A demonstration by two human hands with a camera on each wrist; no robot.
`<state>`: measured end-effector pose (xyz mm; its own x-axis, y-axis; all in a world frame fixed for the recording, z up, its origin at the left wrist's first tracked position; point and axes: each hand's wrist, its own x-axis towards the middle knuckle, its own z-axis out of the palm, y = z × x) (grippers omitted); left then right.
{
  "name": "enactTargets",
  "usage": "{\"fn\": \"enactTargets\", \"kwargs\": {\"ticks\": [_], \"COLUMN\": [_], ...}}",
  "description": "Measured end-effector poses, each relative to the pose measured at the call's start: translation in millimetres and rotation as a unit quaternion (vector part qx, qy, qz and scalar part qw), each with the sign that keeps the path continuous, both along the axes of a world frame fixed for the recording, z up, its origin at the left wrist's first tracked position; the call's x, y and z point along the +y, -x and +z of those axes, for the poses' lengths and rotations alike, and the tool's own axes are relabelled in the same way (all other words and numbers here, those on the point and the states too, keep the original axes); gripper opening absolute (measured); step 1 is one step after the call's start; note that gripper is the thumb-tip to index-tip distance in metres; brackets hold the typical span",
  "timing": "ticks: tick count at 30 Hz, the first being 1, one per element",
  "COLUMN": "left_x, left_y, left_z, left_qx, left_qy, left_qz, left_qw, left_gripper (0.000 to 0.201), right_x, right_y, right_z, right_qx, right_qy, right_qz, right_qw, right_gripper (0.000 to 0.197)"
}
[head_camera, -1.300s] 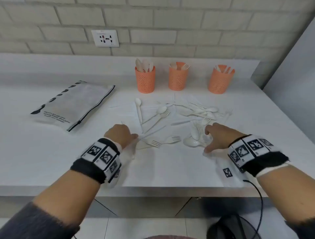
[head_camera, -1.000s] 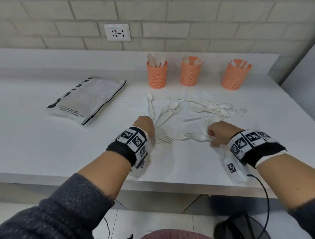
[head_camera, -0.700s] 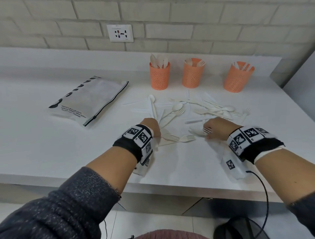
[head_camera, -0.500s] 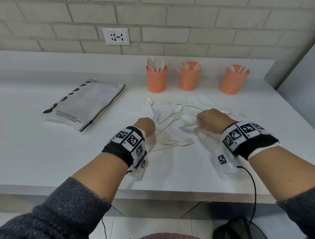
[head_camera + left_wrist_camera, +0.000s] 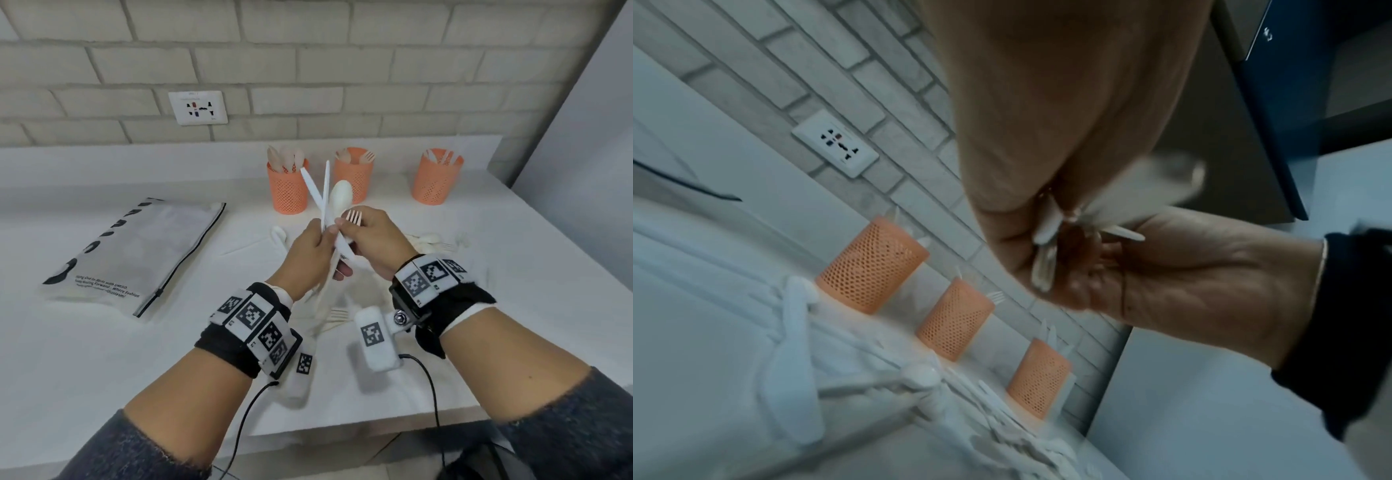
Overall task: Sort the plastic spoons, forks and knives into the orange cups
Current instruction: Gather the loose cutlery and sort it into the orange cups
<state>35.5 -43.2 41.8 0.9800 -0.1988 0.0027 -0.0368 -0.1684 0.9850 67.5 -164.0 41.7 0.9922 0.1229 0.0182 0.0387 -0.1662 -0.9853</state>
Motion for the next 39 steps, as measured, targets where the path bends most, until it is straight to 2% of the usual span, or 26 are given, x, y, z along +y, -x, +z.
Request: {"fn": "enactTargets", "kwargs": {"ticks": [6, 9, 11, 14, 17, 19, 21, 23, 24, 25, 28, 30, 32, 37, 39], "left_x": [8, 4, -2, -14, -29, -38, -47, -56, -61, -65, -82, -93, -103, -117, -118], "left_y": [-12, -19, -25, -32, -40, -44, -48, -51, -52, -54, -59, -61, -63, -64, -65], "left_z": [-1, -1, -1, -1, -2, -2, -4, -6, -8, -8, -10, -11, -10, -13, -15], "left_qx": [0.019, 0.069, 0.113, 0.152, 0.153, 0.147, 0.145, 0.134, 0.132, 0.130, 0.130, 0.132, 0.131, 0.127, 0.120], "left_qy": [0.041, 0.078, 0.112, 0.114, 0.094, 0.094, 0.106, 0.110, 0.113, 0.115, 0.117, 0.115, 0.113, 0.104, 0.089], "left_qz": [-0.064, -0.083, -0.105, -0.110, -0.094, -0.081, -0.072, -0.069, -0.071, -0.073, -0.077, -0.076, -0.075, -0.074, -0.075], "left_qw": [0.997, 0.991, 0.982, 0.976, 0.979, 0.981, 0.981, 0.982, 0.982, 0.982, 0.982, 0.982, 0.982, 0.984, 0.986], "left_gripper": [0.019, 0.016, 0.008, 0.019, 0.020, 0.020, 0.023, 0.023, 0.022, 0.021, 0.021, 0.020, 0.021, 0.019, 0.019], "right_x": [14, 12, 4, -27, -90, -142, -185, -212, -220, -223, -222, -216, -207, -190, -186], "right_y": [-6, -5, 0, 2, 2, 2, 8, 15, 17, 18, 15, 6, -4, -33, -40], "right_z": [-10, -11, -11, -11, -8, -10, -16, -25, -29, -32, -41, -48, -51, -58, -54], "right_qx": [-0.015, 0.019, 0.052, 0.072, 0.053, 0.048, 0.090, 0.139, 0.165, 0.181, 0.192, 0.193, 0.208, 0.227, 0.246], "right_qy": [0.034, 0.023, 0.009, 0.043, 0.139, 0.311, 0.487, 0.579, 0.599, 0.601, 0.552, 0.528, 0.536, 0.493, 0.497], "right_qz": [-0.098, -0.113, -0.093, -0.077, -0.143, -0.137, -0.077, 0.005, 0.030, 0.037, -0.022, -0.069, -0.097, -0.161, -0.157], "right_qw": [0.995, 0.993, 0.994, 0.994, 0.978, 0.939, 0.865, 0.803, 0.783, 0.778, 0.811, 0.824, 0.812, 0.825, 0.817], "right_gripper": [0.016, 0.023, 0.028, 0.039, 0.029, 0.024, 0.026, 0.034, 0.036, 0.033, 0.012, 0.030, 0.045, 0.057, 0.044]}}
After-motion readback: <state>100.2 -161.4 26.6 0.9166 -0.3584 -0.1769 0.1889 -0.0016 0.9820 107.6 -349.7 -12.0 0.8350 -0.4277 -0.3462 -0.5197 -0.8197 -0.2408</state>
